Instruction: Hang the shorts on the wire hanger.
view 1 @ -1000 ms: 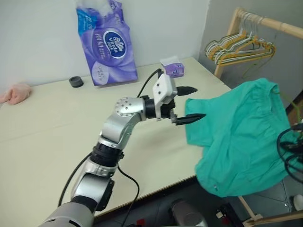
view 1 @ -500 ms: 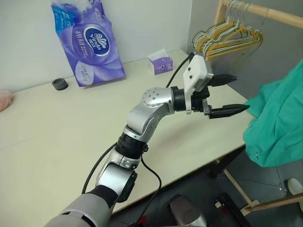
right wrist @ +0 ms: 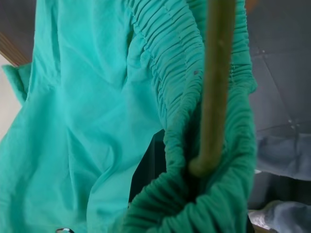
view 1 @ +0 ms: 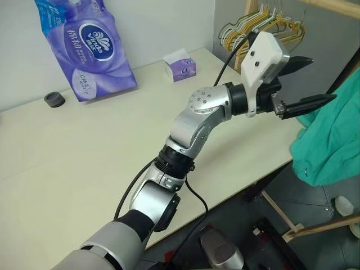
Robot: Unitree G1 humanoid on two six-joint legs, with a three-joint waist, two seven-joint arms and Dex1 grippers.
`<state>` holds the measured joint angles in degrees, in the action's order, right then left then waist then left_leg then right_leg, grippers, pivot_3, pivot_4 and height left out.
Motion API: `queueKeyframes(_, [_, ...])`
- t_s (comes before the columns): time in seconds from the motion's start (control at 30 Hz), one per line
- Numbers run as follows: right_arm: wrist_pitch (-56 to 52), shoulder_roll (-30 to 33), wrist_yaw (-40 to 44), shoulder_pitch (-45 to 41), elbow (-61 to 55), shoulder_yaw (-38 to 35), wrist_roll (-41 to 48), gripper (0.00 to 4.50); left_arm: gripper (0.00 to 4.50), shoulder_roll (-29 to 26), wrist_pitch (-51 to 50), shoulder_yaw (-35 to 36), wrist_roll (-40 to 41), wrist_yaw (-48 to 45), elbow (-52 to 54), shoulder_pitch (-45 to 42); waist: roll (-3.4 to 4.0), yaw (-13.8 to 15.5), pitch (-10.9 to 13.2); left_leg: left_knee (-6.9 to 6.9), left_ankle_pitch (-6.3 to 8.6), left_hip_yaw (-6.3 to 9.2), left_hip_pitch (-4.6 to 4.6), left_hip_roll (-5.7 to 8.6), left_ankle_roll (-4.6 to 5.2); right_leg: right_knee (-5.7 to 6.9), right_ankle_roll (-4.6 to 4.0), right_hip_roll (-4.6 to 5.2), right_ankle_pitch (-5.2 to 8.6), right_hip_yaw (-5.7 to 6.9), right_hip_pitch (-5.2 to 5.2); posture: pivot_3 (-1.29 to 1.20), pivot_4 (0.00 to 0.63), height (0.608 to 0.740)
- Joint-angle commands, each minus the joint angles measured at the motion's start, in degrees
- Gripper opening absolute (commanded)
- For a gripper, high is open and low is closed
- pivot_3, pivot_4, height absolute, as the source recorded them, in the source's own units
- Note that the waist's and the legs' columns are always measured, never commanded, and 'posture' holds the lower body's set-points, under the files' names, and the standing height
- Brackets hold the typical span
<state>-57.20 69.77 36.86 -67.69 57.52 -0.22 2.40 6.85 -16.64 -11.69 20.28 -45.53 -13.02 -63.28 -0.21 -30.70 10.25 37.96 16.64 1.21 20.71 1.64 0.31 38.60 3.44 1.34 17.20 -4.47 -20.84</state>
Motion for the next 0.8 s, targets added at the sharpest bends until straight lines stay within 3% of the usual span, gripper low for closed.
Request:
queueKeyframes(0.03, [3.4,2.0,4.4,-3.8,3.6,3.2,-4.2,0.0,4.48,0.7,1.8,1.3,0.1,0.4,-0.2,-2.2,-0.08,0.0,0.4,0.0,0.0,-0.03,0.01,0.0,0.0,-0.03,0.03,0.0,-0.02,-0.04,0.0,-0.54,0.21,0.74])
queueKeyframes(0.2, [3.6,1.3,8.6,-6.4,8.1,5.7,-7.1,0.0,4.48,1.1,0.1,1.6,1.6,-1.5,-1.5,-3.4,-0.22,-0.1,1.1,0.02,0.01,-0.31,-0.03,0.0,-0.02,-0.08,0.23,0.0,-0.12,-0.55,-0.03,-0.53,0.221,0.74])
queueKeyframes(0.57, [3.0,0.7,6.2,-8.4,9.2,0.4,-5.3,0.0,4.48,2.6,-2.9,2.4,3.1,-3.5,-6.7,-8.3,-0.29,-0.2,1.2,0.02,0.13,-0.72,0.06,0.03,0.14,-0.66,0.67,0.05,-0.38,-0.96,0.01,-0.54,0.208,0.74])
queueKeyframes(0.67, [0.8,1.0,5.1,-9.0,8.3,-1.7,-4.3,0.78,4.5,3.0,-2.5,2.1,2.7,-4.3,-7.7,-8.6,-0.27,-0.6,1.2,0.01,0.16,-0.9,0.03,0.03,0.17,-0.67,0.7,0.05,-0.39,-1.02,-0.01,-0.55,0.203,0.74])
queueKeyframes(0.8, [-2.4,1.3,3.7,-10.2,6.6,-4.5,-3.0,2.15,4.5,3.4,-1.9,1.9,2.3,-4.8,-8.4,-8.7,-0.27,-1.0,1.2,0.01,0.17,-1.02,0.02,0.02,0.17,-0.68,0.74,0.05,-0.41,-1.09,-0.03,-0.55,0.197,0.74])
